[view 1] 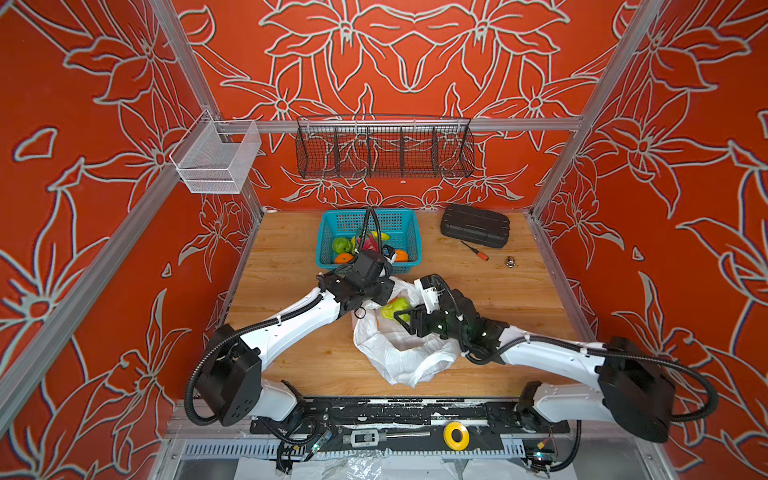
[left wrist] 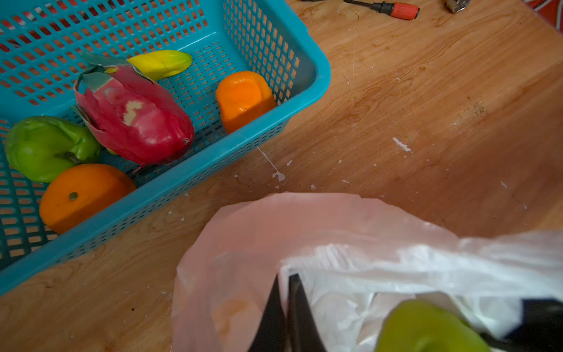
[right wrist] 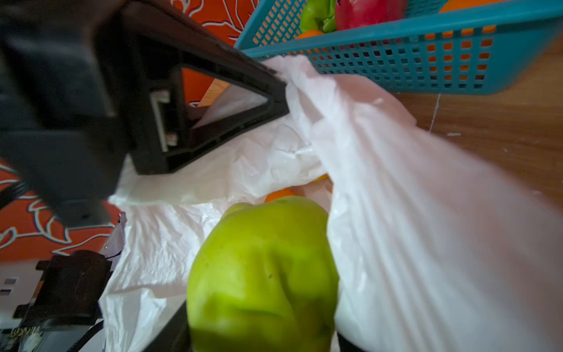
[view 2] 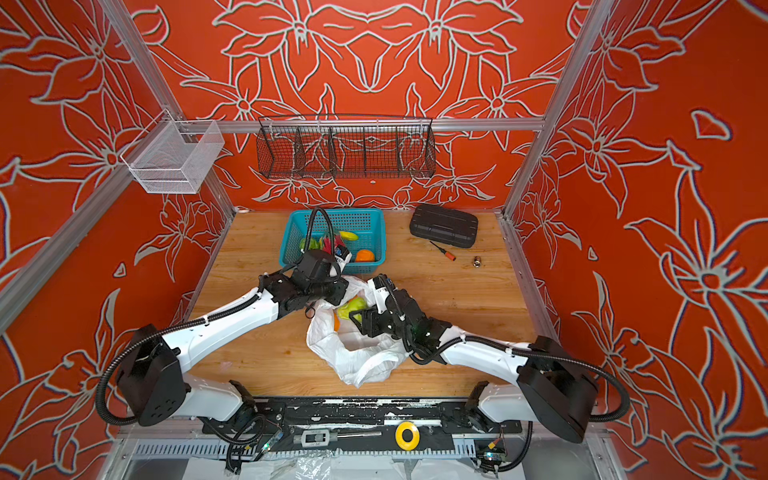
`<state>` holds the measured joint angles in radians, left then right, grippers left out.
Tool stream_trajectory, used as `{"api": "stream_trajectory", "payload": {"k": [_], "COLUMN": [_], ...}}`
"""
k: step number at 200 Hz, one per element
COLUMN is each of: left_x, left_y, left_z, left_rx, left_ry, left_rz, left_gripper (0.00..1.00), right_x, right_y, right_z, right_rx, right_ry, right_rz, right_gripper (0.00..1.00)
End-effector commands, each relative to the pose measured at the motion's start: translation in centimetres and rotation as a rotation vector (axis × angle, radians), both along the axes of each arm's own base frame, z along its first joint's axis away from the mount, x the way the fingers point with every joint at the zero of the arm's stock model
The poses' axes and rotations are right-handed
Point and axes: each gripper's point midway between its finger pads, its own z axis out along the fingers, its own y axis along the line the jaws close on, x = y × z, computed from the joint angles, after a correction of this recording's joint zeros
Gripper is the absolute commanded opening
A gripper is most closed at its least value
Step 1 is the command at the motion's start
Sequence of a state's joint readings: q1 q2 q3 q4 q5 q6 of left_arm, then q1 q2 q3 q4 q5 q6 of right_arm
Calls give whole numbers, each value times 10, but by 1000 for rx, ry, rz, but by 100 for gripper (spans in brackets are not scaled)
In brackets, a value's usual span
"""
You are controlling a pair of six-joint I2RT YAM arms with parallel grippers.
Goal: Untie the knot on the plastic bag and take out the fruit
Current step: 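Lift the green fruit out with the right gripper while left gripper approaches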
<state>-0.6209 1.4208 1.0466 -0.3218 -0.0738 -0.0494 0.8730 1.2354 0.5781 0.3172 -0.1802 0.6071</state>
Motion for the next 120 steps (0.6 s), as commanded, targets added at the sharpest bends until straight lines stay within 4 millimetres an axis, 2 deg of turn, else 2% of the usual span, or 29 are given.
{"api": "stream_trajectory", "payload": {"k": [1, 60, 79, 98, 120], "left_x": [3, -2, -6, -9, -15], "left_y": [6, 3, 0, -4, -3], "left_z": [3, 0, -3, -6, -7], "left_rx": [12, -21, -44, -69, -86], "left_ry": [-17, 2, 10, 25, 31], "left_rz": [23, 12, 2, -13, -13], "left_gripper": [8, 9, 9, 11, 40], "right_x": [-8, -1, 12, 27, 34], "right_y": [-8, -30, -34, -31, -17], "right_z": [28, 87, 97, 95, 91], "right_rx": [25, 154, 230, 303, 331], "right_ry": [-89, -207, -158, -51, 9], "right_rz": [15, -98, -178, -241, -216], "right_gripper": [46, 48, 48, 47, 47]}}
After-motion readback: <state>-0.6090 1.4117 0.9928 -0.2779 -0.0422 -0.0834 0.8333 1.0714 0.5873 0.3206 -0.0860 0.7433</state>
